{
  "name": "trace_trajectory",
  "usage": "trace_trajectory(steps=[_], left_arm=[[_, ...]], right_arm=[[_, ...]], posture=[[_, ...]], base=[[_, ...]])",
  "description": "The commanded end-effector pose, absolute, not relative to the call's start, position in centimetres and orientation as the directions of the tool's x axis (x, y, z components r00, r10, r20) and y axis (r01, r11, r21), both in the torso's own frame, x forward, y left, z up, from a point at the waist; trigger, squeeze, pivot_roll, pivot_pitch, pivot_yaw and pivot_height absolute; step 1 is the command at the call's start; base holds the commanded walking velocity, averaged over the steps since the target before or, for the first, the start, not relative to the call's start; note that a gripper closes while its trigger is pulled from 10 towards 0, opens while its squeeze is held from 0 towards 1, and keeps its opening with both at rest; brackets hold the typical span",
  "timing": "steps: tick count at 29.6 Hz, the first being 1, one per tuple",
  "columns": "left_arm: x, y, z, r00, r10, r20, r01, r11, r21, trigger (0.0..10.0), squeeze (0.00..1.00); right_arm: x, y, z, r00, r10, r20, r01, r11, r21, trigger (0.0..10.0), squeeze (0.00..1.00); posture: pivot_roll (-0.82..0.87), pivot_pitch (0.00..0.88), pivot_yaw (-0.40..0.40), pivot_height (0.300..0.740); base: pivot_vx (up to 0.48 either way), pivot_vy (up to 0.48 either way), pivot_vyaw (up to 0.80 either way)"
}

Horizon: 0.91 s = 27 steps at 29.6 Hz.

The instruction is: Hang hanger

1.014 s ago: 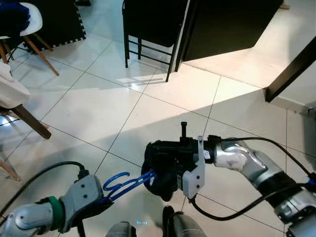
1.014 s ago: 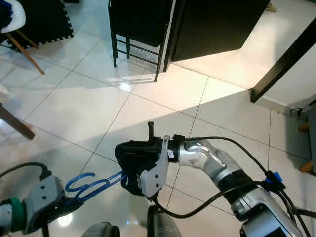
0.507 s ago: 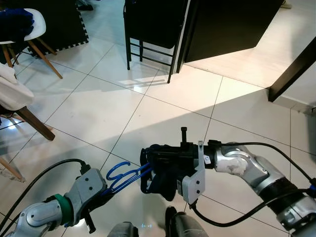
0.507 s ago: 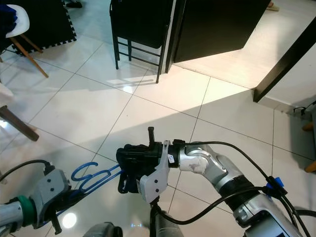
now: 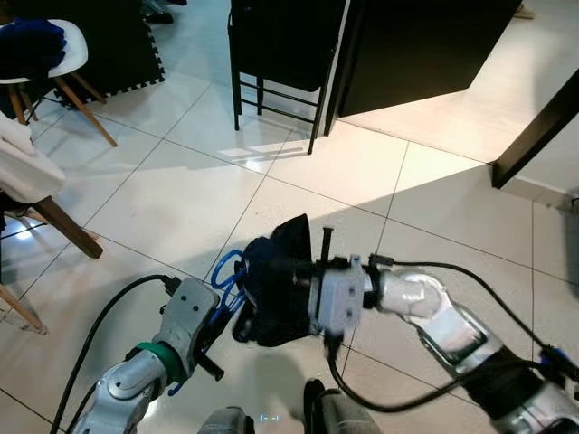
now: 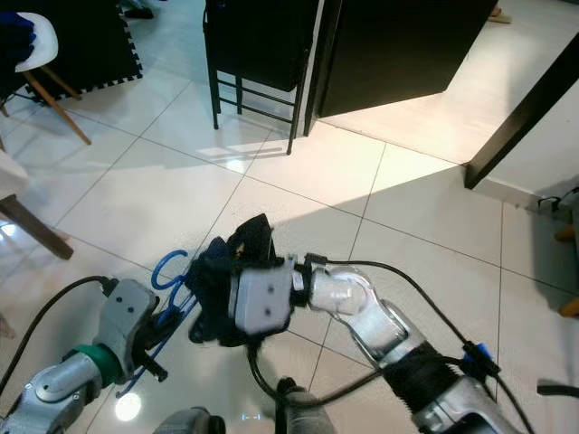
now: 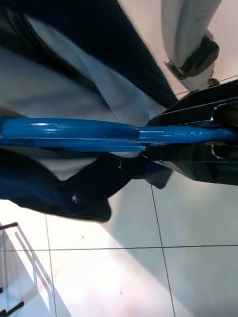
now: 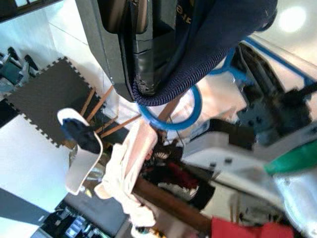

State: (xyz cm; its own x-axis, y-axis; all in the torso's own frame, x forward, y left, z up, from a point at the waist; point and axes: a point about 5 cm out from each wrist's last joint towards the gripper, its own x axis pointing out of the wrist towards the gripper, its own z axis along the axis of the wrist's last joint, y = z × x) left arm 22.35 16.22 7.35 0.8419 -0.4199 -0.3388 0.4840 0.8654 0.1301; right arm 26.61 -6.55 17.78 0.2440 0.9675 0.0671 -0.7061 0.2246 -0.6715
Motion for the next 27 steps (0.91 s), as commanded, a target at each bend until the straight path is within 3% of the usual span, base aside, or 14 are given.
trace_trajectory(steps=[1, 6, 8, 10, 11, 12, 19, 24, 27], left_arm=[[22.1, 16.5, 6.9, 0.846, -0.394, -0.360, 0.463, 0.878, 0.126, 10.0, 0.00], [22.3, 15.8, 6.9, 0.862, -0.375, -0.341, 0.435, 0.893, 0.118, 10.0, 0.00], [22.8, 15.4, 7.1, 0.880, -0.354, -0.316, 0.407, 0.906, 0.118, 10.0, 0.00], [24.3, 14.9, 7.9, 0.927, -0.276, -0.253, 0.314, 0.941, 0.126, 10.0, 0.00], [24.3, 14.9, 7.9, 0.927, -0.276, -0.253, 0.314, 0.941, 0.126, 10.0, 0.00], [25.2, 14.8, 8.5, 0.951, -0.227, -0.211, 0.258, 0.957, 0.131, 10.0, 0.00], [27.5, 14.6, 11.4, 0.988, -0.146, -0.060, 0.153, 0.976, 0.154, 10.0, 0.00], [28.6, 14.4, 12.5, 0.991, -0.131, -0.001, 0.128, 0.972, 0.198, 10.0, 0.00], [29.5, 13.4, 13.4, 0.988, -0.144, 0.045, 0.131, 0.965, 0.225, 10.0, 0.00]], right_arm=[[26.5, -6.3, 18.5, 0.241, 0.964, 0.111, -0.713, 0.253, -0.654, 10.0, 0.00], [26.7, -5.4, 19.4, 0.244, 0.955, 0.168, -0.741, 0.295, -0.603, 10.0, 0.00], [26.2, -4.9, 19.4, 0.197, 0.969, 0.149, -0.771, 0.247, -0.586, 10.0, 0.00], [24.7, -4.5, 18.6, 0.087, 0.995, 0.044, -0.828, 0.097, -0.553, 10.0, 0.00], [24.7, -4.5, 18.6, 0.087, 0.995, 0.044, -0.828, 0.097, -0.553, 10.0, 0.00], [23.9, -4.6, 17.7, 0.039, 0.999, -0.029, -0.844, 0.018, -0.537, 10.0, 0.00], [22.7, -5.3, 15.8, -0.017, 0.986, -0.163, -0.866, -0.096, -0.490, 10.0, 0.00], [22.6, -5.1, 16.1, -0.014, 0.990, -0.144, -0.874, -0.082, -0.480, 10.0, 0.00], [24.2, -4.1, 18.6, 0.134, 0.990, 0.052, -0.861, 0.142, -0.488, 10.0, 0.00]], posture=[[0.08, 0.125, 0.046, 0.740], [0.09, 0.119, 0.034, 0.740], [0.09, 0.114, 0.027, 0.740], [0.09, 0.112, 0.024, 0.740], [0.09, 0.112, 0.024, 0.740], [0.09, 0.108, 0.017, 0.740], [0.08, 0.111, 0.012, 0.740], [0.07, 0.114, 0.010, 0.740], [0.07, 0.116, 0.009, 0.740]], base=[[0.000, 0.000, 0.00], [0.000, 0.000, 0.00], [0.000, 0.000, 0.00], [0.000, 0.000, 0.00], [0.000, 0.000, 0.00], [0.000, 0.000, 0.00], [0.000, 0.000, 0.00], [0.000, 0.000, 0.00], [0.000, 0.000, 0.00]])
